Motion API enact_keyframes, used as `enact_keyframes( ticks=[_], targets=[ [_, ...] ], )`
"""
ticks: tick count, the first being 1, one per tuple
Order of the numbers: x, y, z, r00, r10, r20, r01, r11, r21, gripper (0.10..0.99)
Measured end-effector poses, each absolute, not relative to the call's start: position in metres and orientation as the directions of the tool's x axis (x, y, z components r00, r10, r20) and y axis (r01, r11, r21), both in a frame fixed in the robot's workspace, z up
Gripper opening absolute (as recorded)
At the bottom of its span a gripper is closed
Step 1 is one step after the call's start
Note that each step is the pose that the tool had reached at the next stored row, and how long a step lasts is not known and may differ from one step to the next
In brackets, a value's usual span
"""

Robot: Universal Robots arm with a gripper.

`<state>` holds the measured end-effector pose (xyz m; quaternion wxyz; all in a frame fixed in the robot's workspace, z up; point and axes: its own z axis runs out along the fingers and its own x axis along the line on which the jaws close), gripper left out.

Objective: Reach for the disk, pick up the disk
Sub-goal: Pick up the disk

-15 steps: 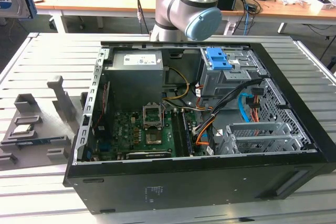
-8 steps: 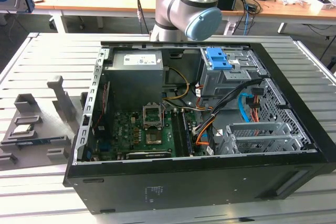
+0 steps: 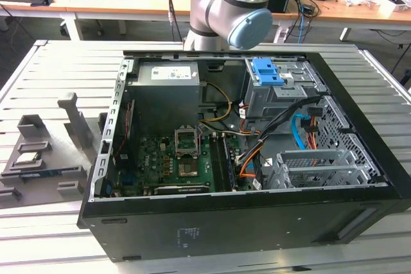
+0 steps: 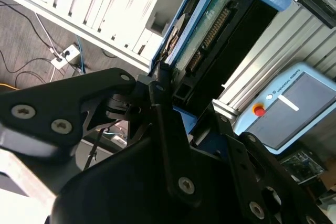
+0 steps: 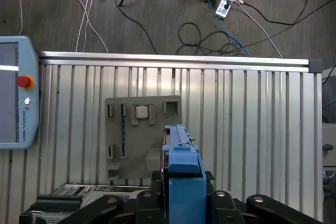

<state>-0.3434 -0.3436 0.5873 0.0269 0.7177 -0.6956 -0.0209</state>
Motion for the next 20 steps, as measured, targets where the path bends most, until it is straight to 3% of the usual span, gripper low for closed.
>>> enact_keyframes(
  ticks=[20],
  targets=[
    [-0.292,-0.343,0.587,0.032,-0.999,0.008,-0.997,-0.031,0.068,0.365]
  ],
)
